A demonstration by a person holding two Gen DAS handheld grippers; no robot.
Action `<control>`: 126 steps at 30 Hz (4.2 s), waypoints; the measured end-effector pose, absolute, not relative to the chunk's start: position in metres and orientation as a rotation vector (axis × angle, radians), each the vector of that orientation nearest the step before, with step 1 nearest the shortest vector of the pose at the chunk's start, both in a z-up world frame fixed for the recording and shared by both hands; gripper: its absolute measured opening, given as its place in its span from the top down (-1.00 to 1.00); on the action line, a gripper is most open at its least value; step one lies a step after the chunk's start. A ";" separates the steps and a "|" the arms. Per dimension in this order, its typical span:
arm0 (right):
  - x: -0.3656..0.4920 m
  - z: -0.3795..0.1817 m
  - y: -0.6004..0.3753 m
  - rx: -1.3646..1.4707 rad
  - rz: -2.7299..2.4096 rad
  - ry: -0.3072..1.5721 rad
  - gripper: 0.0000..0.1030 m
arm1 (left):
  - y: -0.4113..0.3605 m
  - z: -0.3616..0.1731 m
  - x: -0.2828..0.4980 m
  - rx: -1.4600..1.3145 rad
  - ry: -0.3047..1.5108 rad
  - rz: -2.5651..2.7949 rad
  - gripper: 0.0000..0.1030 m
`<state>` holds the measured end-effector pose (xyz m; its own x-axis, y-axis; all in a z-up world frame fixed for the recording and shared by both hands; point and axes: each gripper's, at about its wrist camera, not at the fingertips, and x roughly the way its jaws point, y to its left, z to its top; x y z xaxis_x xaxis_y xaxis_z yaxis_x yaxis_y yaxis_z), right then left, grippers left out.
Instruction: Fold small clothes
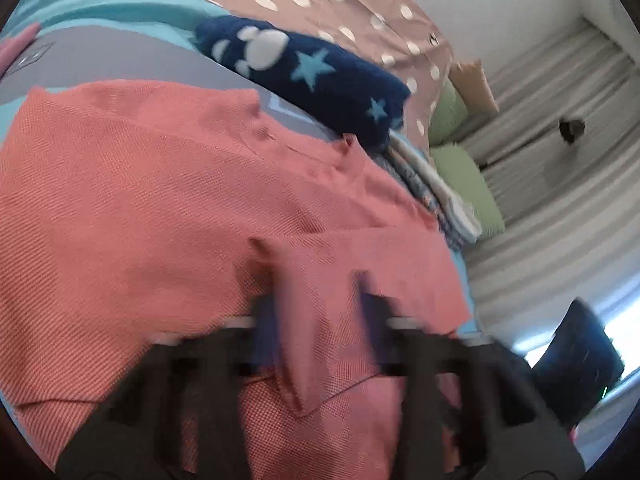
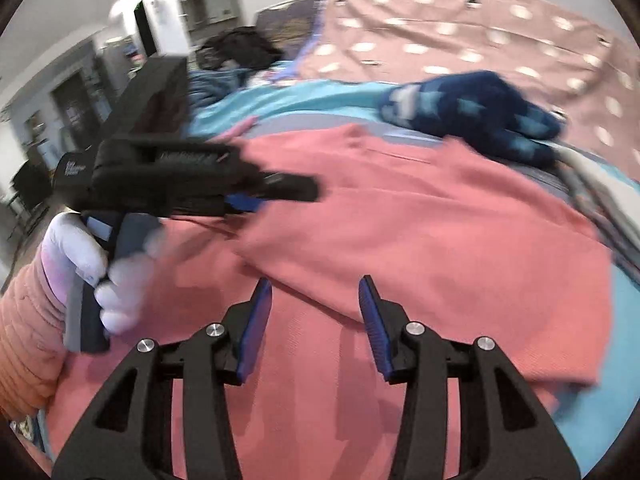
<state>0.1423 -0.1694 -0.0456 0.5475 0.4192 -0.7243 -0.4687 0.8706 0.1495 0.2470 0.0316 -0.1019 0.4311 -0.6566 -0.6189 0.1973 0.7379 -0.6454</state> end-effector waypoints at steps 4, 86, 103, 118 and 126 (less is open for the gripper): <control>0.136 -0.048 -0.237 0.020 0.336 0.859 0.08 | 0.016 -0.068 0.241 -0.471 0.909 -0.598 0.93; 0.167 -0.060 -0.316 0.230 0.120 0.852 -0.19 | 0.026 -0.073 0.189 -0.065 0.863 -0.345 0.37; -0.008 -0.069 -0.317 0.470 0.271 0.896 -0.19 | 0.133 -0.094 -0.006 -0.242 0.899 -0.255 -0.11; -0.118 -0.075 -0.296 0.546 0.360 0.893 -0.19 | 0.124 -0.098 -0.099 -0.350 0.912 -0.453 -0.08; -0.176 -0.060 -0.272 0.309 0.417 0.879 -0.20 | 0.126 -0.103 -0.122 -0.408 0.904 -0.420 0.45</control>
<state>-0.1759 -0.2718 -0.0598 0.5664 0.4727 -0.6750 -0.2241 0.8766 0.4258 -0.1217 0.1257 -0.1034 0.5496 -0.5109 -0.6611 0.1768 0.8444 -0.5056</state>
